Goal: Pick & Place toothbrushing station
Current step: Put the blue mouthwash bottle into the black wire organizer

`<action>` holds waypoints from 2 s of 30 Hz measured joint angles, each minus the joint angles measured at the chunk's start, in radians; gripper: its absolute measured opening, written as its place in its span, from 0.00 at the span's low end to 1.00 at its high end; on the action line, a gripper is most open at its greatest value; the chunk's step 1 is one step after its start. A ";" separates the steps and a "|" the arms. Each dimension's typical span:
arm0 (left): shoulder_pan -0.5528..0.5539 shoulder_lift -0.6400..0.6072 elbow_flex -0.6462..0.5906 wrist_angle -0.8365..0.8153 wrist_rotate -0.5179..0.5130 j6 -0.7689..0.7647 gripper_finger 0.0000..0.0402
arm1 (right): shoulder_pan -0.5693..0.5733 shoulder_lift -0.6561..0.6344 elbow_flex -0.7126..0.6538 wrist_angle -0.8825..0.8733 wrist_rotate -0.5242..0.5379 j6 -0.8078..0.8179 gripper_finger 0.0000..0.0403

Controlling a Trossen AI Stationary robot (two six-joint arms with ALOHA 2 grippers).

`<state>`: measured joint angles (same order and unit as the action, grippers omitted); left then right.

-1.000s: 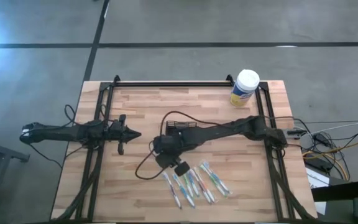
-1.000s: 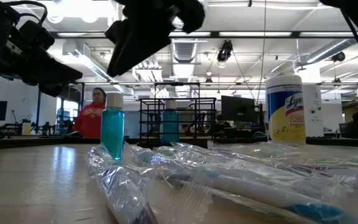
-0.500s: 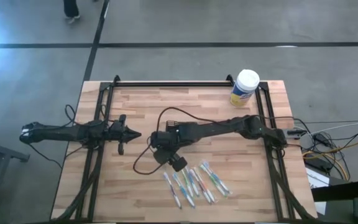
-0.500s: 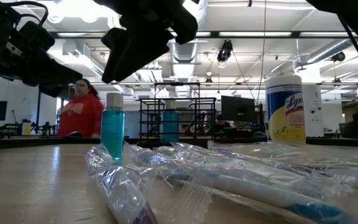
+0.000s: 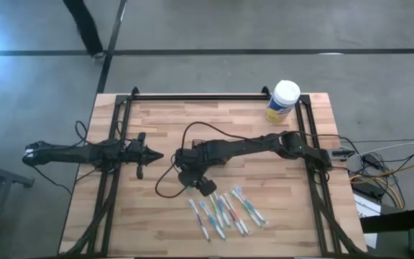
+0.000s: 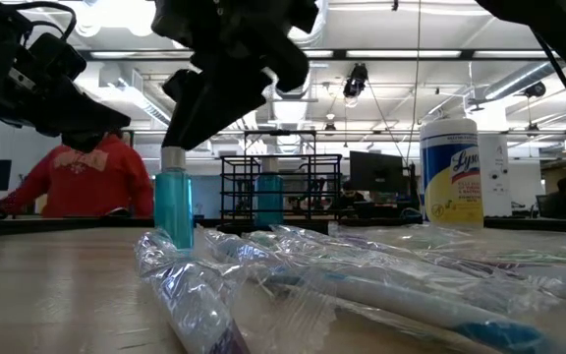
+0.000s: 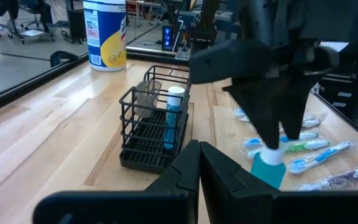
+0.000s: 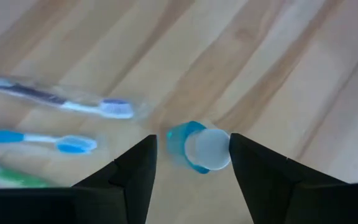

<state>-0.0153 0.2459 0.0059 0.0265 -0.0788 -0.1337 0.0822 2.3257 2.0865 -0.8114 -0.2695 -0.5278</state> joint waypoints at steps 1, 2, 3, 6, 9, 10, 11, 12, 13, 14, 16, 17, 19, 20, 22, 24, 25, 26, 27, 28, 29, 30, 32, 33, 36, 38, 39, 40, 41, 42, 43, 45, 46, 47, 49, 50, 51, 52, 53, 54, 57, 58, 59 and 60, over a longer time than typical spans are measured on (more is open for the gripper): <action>0.000 0.000 0.000 0.000 0.000 -0.001 0.03 | 0.000 0.000 -0.009 0.018 0.000 -0.003 0.49; 0.000 0.000 0.000 0.000 0.000 -0.002 0.03 | 0.000 0.000 -0.017 0.033 0.000 -0.003 0.49; 0.000 0.000 0.000 0.000 0.000 -0.003 0.03 | 0.001 0.000 -0.021 0.041 -0.001 -0.004 0.49; 0.000 0.000 0.000 0.000 0.000 -0.003 0.03 | 0.002 0.000 -0.024 0.041 -0.004 0.008 0.49; 0.000 0.000 0.000 0.000 0.000 -0.004 0.03 | -0.002 0.000 -0.024 0.040 -0.001 0.029 0.49; 0.000 0.000 0.000 0.000 0.000 -0.004 0.03 | -0.002 0.000 -0.024 0.040 0.001 0.036 0.49; 0.000 0.000 0.000 0.000 0.000 -0.004 0.03 | -0.002 0.000 -0.024 0.040 0.005 0.044 0.49; 0.000 0.000 0.000 0.000 0.000 -0.005 0.03 | -0.002 0.000 -0.024 0.040 0.006 0.056 0.49; 0.000 0.000 0.000 0.000 0.000 -0.005 0.03 | -0.001 0.000 -0.024 0.041 0.006 0.075 0.49; 0.000 0.000 0.000 0.000 0.000 -0.005 0.03 | 0.000 0.000 -0.024 0.041 0.006 0.103 0.49; 0.000 0.000 0.000 0.000 0.000 -0.006 0.03 | 0.001 0.000 -0.024 0.041 0.006 0.198 0.49; 0.000 0.000 0.000 0.000 0.000 -0.007 0.03 | 0.000 0.000 -0.024 0.041 0.006 0.261 0.49; 0.000 0.000 0.000 0.000 0.000 -0.017 0.03 | -0.001 0.000 -0.024 0.043 0.008 0.373 0.49; 0.000 0.000 0.000 0.000 0.000 -0.018 0.03 | -0.001 0.000 -0.025 0.045 0.020 0.420 0.49; 0.000 0.000 0.000 0.000 0.000 -0.019 0.03 | 0.008 0.000 -0.026 0.052 0.085 0.493 0.49; 0.000 0.000 0.000 0.000 0.000 -0.019 0.03 | 0.022 0.000 -0.028 0.061 0.173 0.530 0.49; 0.000 0.000 0.000 0.000 0.000 -0.022 0.03 | 0.027 0.000 -0.028 0.063 0.198 0.539 0.49; 0.000 0.000 0.000 0.000 0.000 -0.026 0.03 | 0.032 0.000 -0.028 0.067 0.205 0.545 0.49; 0.000 0.000 0.000 0.000 0.000 -0.029 0.03 | 0.036 0.000 -0.028 0.070 0.206 0.553 0.49; 0.000 0.000 0.000 0.000 0.000 -0.030 0.03 | 0.040 0.000 -0.028 0.071 0.207 0.567 0.49; 0.000 0.000 0.000 0.000 0.000 -0.030 0.03 | 0.042 0.000 -0.028 0.071 0.209 0.581 0.49; 0.000 0.000 0.000 0.000 0.000 -0.030 0.03 | 0.044 0.000 -0.028 0.070 0.210 0.597 0.49; 0.000 0.000 0.000 0.000 0.000 -0.028 0.03 | 0.046 0.001 -0.030 0.073 0.211 0.636 0.49; 0.000 0.000 0.000 0.000 -0.001 -0.025 0.03 | 0.047 0.007 -0.030 0.080 0.210 0.656 0.49; 0.000 0.000 0.000 0.000 -0.001 -0.023 0.03 | 0.047 0.027 -0.030 0.099 0.209 0.691 0.49; 0.000 0.000 0.000 0.000 -0.001 -0.023 0.03 | 0.047 0.048 -0.029 0.118 0.200 0.708 0.49; 0.000 0.000 0.000 0.000 -0.002 -0.023 0.03 | 0.046 0.062 -0.023 0.114 0.194 0.713 0.49; 0.000 0.001 0.000 0.000 -0.001 -0.023 0.03 | 0.046 0.071 -0.018 0.114 0.193 0.717 0.49; 0.000 0.001 0.000 0.000 -0.001 -0.023 0.03 | 0.047 0.083 -0.016 0.117 0.193 0.719 0.49; 0.000 0.001 0.000 0.000 -0.001 -0.024 0.03 | 0.047 0.092 -0.012 0.119 0.194 0.720 0.49; 0.000 0.001 0.000 0.000 -0.001 -0.024 0.03 | 0.047 0.099 -0.008 0.117 0.194 0.725 0.49; 0.000 0.002 0.000 0.000 -0.001 -0.024 0.03 | 0.047 0.115 0.006 0.112 0.194 0.738 0.49; 0.000 0.002 0.000 0.000 -0.001 -0.024 0.03 | 0.047 0.123 0.013 0.114 0.194 0.738 0.49; 0.000 0.002 0.000 0.000 -0.001 -0.024 0.03 | 0.047 0.131 0.020 0.114 0.194 0.738 0.49; 0.000 0.002 0.000 0.000 -0.001 -0.024 0.03 | 0.047 0.144 0.026 0.115 0.194 0.738 0.49; 0.000 0.002 0.000 0.000 -0.001 -0.024 0.03 | 0.047 0.148 0.027 0.114 0.194 0.738 0.49; 0.000 0.002 0.000 0.000 -0.001 -0.024 0.03 | 0.047 0.154 0.027 0.113 0.194 0.738 0.49; 0.000 0.002 0.000 0.000 -0.001 -0.024 0.03 | 0.047 0.158 0.027 0.113 0.194 0.740 0.49; 0.000 0.003 0.000 0.000 -0.001 -0.024 0.03 | 0.047 0.160 0.027 0.109 0.193 0.742 0.49; 0.000 0.003 0.000 0.000 -0.001 -0.024 0.03 | 0.046 0.163 0.027 0.105 0.193 0.742 0.49; 0.000 0.003 0.000 0.000 -0.001 -0.024 0.03 | 0.046 0.166 0.027 0.103 0.193 0.739 0.49; 0.000 0.003 0.000 0.000 -0.001 -0.024 0.03 | 0.046 0.169 0.027 0.104 0.193 0.739 0.49; 0.000 0.003 0.000 0.000 -0.001 -0.024 0.03 | 0.046 0.173 0.028 0.102 0.191 0.739 0.49; 0.000 0.003 0.000 0.000 -0.001 -0.024 0.03 | 0.046 0.178 0.030 0.096 0.191 0.738 0.49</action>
<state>-0.0152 0.2493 0.0059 0.0269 -0.0799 -0.1574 0.1280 2.5032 2.1163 -0.7155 -0.0789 0.2103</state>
